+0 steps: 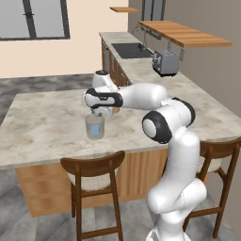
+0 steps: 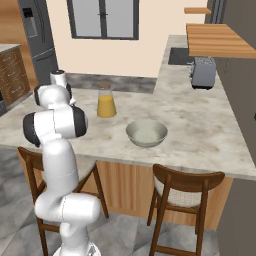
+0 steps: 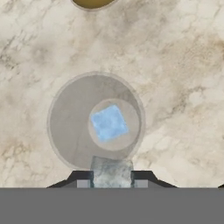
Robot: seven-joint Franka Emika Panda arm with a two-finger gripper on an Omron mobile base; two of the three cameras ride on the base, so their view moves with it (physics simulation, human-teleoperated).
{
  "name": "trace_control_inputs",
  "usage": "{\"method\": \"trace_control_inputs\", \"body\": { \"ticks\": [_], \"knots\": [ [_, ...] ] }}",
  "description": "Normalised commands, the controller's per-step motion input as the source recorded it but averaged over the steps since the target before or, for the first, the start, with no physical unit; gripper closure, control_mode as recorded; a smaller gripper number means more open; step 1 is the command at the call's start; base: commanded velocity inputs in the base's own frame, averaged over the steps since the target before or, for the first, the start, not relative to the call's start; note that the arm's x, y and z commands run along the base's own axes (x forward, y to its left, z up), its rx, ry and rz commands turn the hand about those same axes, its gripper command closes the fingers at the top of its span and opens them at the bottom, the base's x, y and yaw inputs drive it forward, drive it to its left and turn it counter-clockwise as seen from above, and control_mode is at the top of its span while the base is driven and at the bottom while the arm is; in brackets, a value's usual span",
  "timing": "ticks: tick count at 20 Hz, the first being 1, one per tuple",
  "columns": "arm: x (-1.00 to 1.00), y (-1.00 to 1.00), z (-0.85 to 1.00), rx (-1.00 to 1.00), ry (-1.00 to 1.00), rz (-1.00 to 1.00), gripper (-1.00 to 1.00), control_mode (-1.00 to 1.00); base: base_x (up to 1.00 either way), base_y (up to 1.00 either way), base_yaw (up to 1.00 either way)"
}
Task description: There are two ice cubes in the ice bowl. Place both ice cubes in the glass cup.
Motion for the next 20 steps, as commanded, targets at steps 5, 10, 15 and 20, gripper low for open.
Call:
{"method": "trace_control_inputs", "body": {
  "ticks": [5,10,15,20],
  "knots": [
    [0.18,0.00,-0.10,0.00,-0.03,0.03,1.00,-1.00,0.00,0.00,0.00],
    [0.24,0.01,-0.07,0.00,-0.02,0.03,1.00,-1.00,0.00,0.00,0.00],
    [0.16,0.03,-0.09,0.00,0.00,0.03,1.00,-1.00,0.00,0.00,0.00],
    [0.12,0.04,-0.07,0.00,0.00,0.03,1.00,-1.00,0.00,0.00,0.00]
  ]
}}
